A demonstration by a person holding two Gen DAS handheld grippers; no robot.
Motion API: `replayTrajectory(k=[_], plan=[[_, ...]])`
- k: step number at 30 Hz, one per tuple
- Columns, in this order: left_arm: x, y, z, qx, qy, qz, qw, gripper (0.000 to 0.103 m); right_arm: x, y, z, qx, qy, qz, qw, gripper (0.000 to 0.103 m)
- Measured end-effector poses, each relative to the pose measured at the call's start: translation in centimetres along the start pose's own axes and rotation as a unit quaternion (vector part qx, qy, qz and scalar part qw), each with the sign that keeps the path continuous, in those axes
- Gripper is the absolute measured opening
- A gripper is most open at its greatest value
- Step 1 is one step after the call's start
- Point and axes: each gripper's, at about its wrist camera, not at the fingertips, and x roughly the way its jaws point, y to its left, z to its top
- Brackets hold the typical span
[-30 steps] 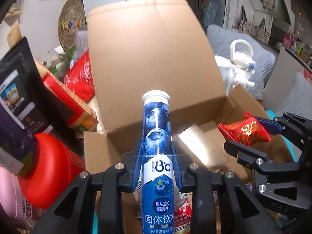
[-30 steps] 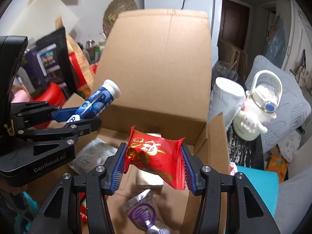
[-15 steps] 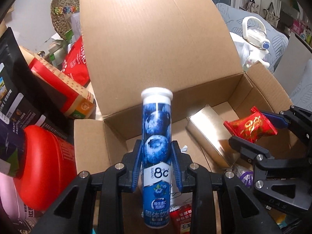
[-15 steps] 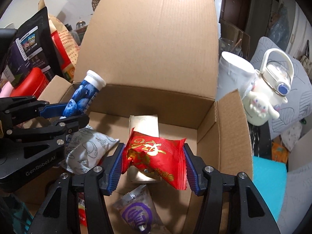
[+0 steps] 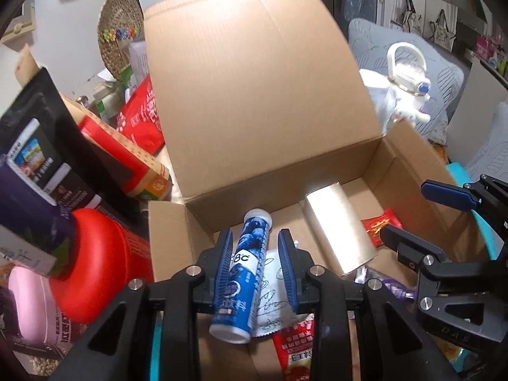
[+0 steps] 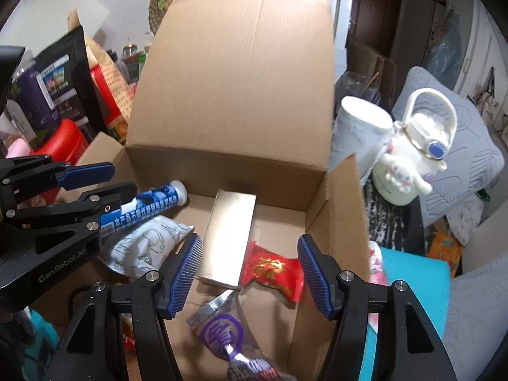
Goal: Organize snacks
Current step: 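Lower the blue tube and red packet into the box and open both tools, then withdraw both tools from the box toward the remaining snacks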
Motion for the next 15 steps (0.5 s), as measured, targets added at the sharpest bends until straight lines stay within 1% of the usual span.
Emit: replayTrajectory(k=[5,9,15], plan=[[-2.8,-0.1,0.3,-0.005,-0.025,-0.001,0.9997,0.029,-2.8,0.0,0.5,0.003,-0.024,-0.008,1.0,0.063],[-5.7,-0.1,0.6,-0.005,-0.05,-0.003,0.9987,0.029,-5.7,0.2,0.8,0.001,-0.05,-0.014,0.999,0.063],[-9.5,0.3,0.2,-0.013,-0.083,0.008,0.9965,0.029,-9.6,0.9,0.8,-0.002,-0.086,-0.02,0.996,0.063]])
